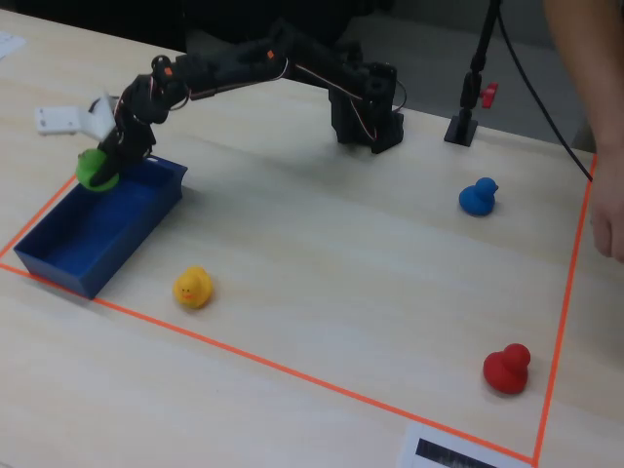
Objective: Grasp green duck and put it into box.
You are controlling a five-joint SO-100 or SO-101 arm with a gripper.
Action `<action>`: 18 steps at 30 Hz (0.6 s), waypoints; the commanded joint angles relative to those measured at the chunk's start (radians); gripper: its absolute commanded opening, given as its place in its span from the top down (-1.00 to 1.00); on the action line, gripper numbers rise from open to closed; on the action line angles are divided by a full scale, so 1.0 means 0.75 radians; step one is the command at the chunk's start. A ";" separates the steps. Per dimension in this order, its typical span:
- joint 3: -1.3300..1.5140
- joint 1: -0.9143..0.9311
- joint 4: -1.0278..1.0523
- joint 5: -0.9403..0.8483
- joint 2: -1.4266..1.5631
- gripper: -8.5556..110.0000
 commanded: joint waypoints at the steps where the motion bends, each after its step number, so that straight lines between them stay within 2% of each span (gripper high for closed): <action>1: -0.053 0.029 -0.078 -0.033 -0.016 0.85; 4: -0.053 0.037 -0.133 -0.061 -0.070 0.84; 7: -0.051 0.047 -0.164 -0.100 -0.100 0.69; 14: -0.053 0.051 -0.080 -0.168 -0.086 0.51; 18: -0.045 0.045 0.010 -0.157 -0.033 0.48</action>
